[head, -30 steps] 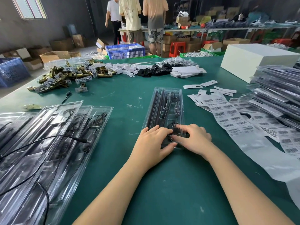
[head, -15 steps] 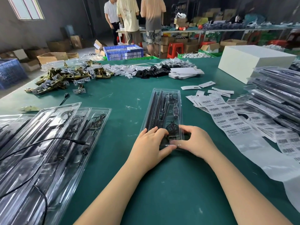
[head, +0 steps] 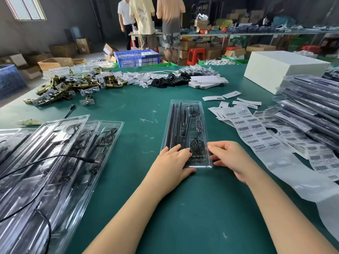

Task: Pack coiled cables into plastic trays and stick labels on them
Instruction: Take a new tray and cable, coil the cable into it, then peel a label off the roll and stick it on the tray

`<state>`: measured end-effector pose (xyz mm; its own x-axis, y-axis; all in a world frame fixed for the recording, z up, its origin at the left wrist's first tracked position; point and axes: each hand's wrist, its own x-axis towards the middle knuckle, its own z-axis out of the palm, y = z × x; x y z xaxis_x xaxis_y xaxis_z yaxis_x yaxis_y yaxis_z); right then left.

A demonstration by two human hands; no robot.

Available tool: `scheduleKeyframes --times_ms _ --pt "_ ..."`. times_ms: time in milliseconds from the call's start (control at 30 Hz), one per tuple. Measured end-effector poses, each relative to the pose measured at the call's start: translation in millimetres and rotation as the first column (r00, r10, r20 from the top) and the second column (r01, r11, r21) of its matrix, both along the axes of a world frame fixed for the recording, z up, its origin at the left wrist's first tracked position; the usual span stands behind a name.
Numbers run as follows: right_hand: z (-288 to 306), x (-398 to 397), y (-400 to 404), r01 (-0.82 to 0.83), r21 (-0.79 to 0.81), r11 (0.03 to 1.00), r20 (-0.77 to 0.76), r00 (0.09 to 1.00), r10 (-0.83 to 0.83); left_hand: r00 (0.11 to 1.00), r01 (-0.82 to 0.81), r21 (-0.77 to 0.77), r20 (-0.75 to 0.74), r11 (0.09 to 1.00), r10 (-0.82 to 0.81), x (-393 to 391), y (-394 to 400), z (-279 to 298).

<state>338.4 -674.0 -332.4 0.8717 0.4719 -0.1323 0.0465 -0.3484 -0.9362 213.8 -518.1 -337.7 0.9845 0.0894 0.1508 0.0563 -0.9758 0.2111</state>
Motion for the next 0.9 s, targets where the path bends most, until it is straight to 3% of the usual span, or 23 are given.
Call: scheduleKeyframes --times_ms 167,267,333,400,467,567,633,667,733,833,900 --pt "0.3 -11.0 6.5 0.004 -0.213 0.977 0.326 0.943 0.067 0.999 -0.032 0.051 0.016 0.998 0.031 -2.3 -5.5 2.6" --pt "3.5 -16.8 13.3 -0.030 -0.270 0.962 0.332 0.935 0.122 0.998 -0.056 0.098 0.011 0.994 0.055 -3.5 -1.5 5.0" --pt "12.0 -11.6 14.5 0.102 -0.189 0.977 0.415 0.910 -0.015 0.996 -0.083 0.126 0.028 0.989 0.080 -3.3 -0.8 5.7" --pt "26.5 5.9 7.1 0.291 -0.155 0.944 0.542 0.824 -0.165 0.993 -0.114 0.141 0.056 0.983 0.107 -2.0 -7.2 6.8" --pt "44.7 35.6 -10.2 0.429 -0.292 0.855 0.608 0.773 -0.180 0.990 -0.142 0.181 0.046 0.973 0.136 0.4 -17.7 9.2" --pt "69.1 80.4 -49.8 0.492 -0.655 0.574 0.559 0.826 -0.071 0.985 -0.174 0.190 0.043 0.966 0.169 4.7 -27.2 10.6" --pt "76.9 97.9 -72.7 0.483 -0.758 0.439 0.534 0.845 -0.007 0.979 -0.203 0.169 0.069 0.964 0.194 7.5 -27.7 9.6" --pt "77.3 103.2 -79.4 0.492 -0.761 0.423 0.556 0.830 0.034 0.976 -0.216 0.167 0.068 0.962 0.207 8.8 -27.0 8.0" --pt "73.0 104.8 -79.5 0.518 -0.690 0.505 0.653 0.747 0.126 0.972 -0.231 0.173 0.090 0.958 0.218 9.7 -25.6 5.2" --pt "57.9 92.8 -54.7 0.420 -0.559 0.715 0.758 0.609 0.234 0.970 -0.229 0.162 0.124 0.960 0.210 9.7 -22.8 4.0" --pt "43.4 84.3 -30.7 0.355 -0.611 0.708 0.748 0.553 0.368 0.969 -0.228 0.149 0.127 0.962 0.210 8.8 -20.1 3.9"
